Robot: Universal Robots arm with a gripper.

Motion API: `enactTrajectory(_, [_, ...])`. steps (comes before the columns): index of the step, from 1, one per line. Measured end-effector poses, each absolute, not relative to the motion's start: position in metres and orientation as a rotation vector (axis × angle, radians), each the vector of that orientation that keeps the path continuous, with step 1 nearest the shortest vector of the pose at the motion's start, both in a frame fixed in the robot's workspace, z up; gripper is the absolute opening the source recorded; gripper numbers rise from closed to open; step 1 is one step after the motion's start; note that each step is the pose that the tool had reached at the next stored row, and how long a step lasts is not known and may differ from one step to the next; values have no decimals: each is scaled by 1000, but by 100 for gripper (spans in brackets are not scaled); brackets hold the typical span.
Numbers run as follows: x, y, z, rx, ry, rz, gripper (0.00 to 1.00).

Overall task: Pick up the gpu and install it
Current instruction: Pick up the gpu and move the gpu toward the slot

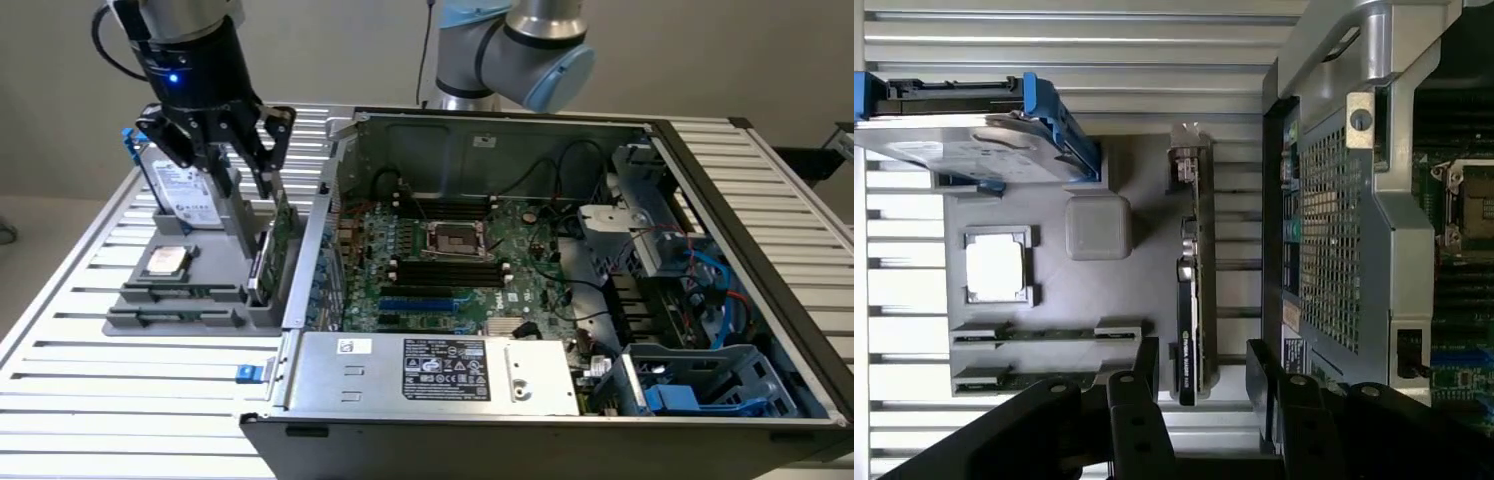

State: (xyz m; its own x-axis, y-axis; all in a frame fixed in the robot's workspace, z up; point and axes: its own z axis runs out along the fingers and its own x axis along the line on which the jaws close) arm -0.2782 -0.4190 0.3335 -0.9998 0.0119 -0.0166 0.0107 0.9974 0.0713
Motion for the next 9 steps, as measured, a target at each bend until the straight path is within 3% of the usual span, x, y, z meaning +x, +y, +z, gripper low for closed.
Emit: enactTrajectory(9, [-278,-427,317,17,3122,111,48])
